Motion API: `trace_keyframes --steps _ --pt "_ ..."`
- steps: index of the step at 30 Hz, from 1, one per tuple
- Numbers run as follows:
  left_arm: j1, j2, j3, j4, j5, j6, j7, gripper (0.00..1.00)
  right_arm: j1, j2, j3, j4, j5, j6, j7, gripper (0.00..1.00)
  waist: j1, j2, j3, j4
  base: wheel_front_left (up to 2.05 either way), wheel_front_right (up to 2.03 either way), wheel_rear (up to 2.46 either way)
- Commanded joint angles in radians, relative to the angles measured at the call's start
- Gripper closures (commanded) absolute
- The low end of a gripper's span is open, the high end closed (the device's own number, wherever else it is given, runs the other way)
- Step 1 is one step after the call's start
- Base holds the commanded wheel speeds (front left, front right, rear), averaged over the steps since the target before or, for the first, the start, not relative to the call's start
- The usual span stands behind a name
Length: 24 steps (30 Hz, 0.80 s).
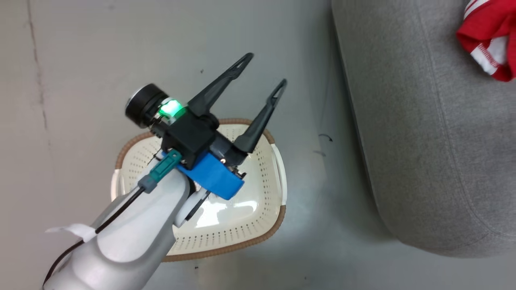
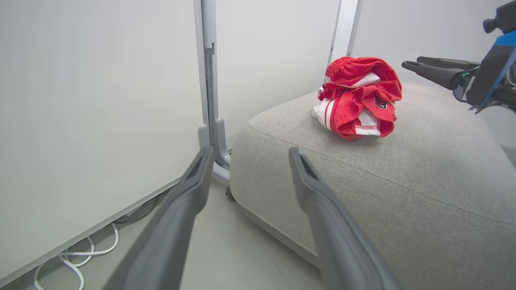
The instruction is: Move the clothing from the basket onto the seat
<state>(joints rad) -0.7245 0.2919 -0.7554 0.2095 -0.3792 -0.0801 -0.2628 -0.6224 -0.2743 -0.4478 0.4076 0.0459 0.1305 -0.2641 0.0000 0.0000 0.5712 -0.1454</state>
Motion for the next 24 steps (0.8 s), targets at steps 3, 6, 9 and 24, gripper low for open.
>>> trace_keyframes --steps 3,6,9,24 --pt "0.054 0.006 0.049 0.008 -0.006 0.007 -0.003 0.0 0.052 0.016 0.053 -0.035 0.001 0.0 -0.001 0.0 0.0 0.0 -0.076 0.013 0.0 0.0 0.0" --pt "0.107 0.003 0.103 0.007 -0.002 0.01 -0.003 0.0 0.089 0.044 0.098 -0.072 0.01 0.0 0.0 0.0 0.0 0.0 -0.121 0.026 0.0 0.0 0.0" --pt "0.16 -0.005 0.162 0.003 0.012 0.016 -0.003 0.0 0.122 0.074 0.148 -0.109 0.02 0.001 0.0 0.0 0.0 0.0 -0.164 0.045 0.0 0.0 0.0" --pt "0.39 -0.084 0.465 -0.022 0.092 0.002 -0.003 0.0 0.281 0.163 0.347 -0.21 0.056 0.001 0.0 0.0 0.0 0.0 -0.315 0.141 0.0 0.0 0.0"
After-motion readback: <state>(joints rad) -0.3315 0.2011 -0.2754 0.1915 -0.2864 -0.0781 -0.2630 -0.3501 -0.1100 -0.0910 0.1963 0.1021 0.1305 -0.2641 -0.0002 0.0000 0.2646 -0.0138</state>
